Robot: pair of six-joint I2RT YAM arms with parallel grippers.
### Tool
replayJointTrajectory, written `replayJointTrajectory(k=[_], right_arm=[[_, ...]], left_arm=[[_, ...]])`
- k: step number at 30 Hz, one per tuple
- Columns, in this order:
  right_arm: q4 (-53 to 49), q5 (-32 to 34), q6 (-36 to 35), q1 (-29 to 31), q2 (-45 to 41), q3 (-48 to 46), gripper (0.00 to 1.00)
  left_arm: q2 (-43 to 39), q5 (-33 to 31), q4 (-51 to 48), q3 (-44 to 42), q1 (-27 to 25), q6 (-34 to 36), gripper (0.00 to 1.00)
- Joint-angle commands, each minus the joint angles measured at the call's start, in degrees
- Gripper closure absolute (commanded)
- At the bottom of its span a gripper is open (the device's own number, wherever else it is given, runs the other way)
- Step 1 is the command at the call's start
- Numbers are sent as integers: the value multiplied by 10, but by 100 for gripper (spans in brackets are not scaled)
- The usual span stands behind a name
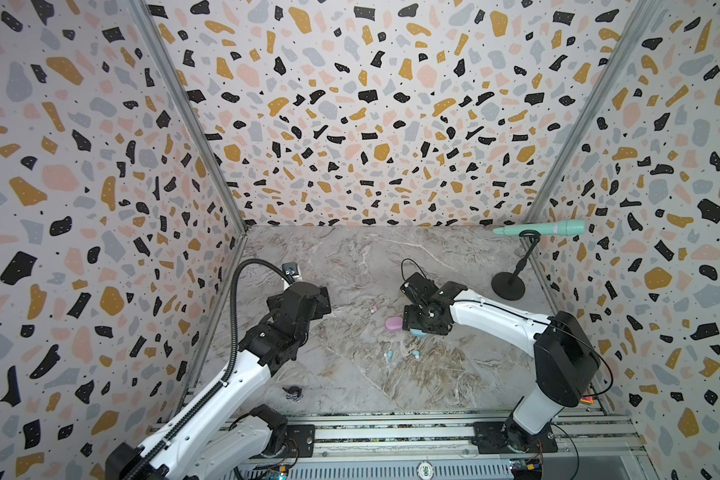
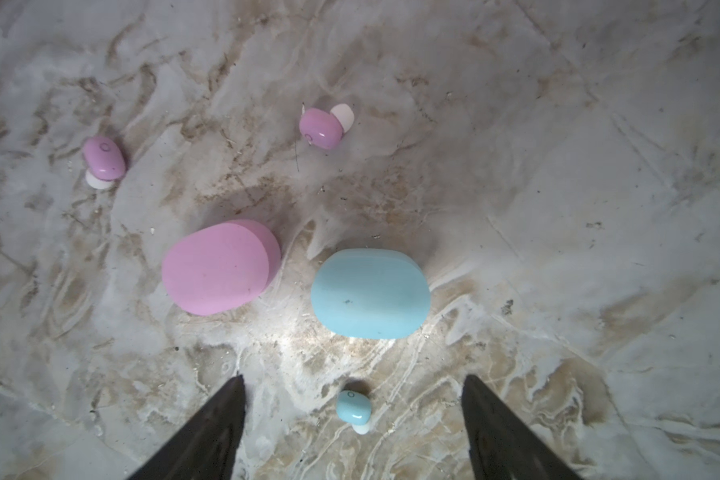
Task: Insert the wireless bluetooth earbuds into the charging case
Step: 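Lower the right gripper and close it on the light-blue case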
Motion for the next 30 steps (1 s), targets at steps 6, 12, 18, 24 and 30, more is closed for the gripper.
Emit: replayJointTrajectory(k=[6, 12, 18, 24, 30], right_arm=[[-33, 15, -10, -7, 36, 34, 18], [-25, 5, -20, -19, 54, 34, 19], [-7, -4, -28, -28, 62, 25, 23], [4, -8, -34, -31, 66, 24, 25], [13, -14, -39, -31, 79, 23, 25]], left_arm=[[-10, -5, 4, 14, -2, 6, 0], [-11, -7, 4, 13, -2, 5, 0], [-10, -8, 5, 13, -2, 5, 0], [-11, -13, 5, 13, -2, 5, 0], [-6, -12, 6, 14, -1, 5, 0]])
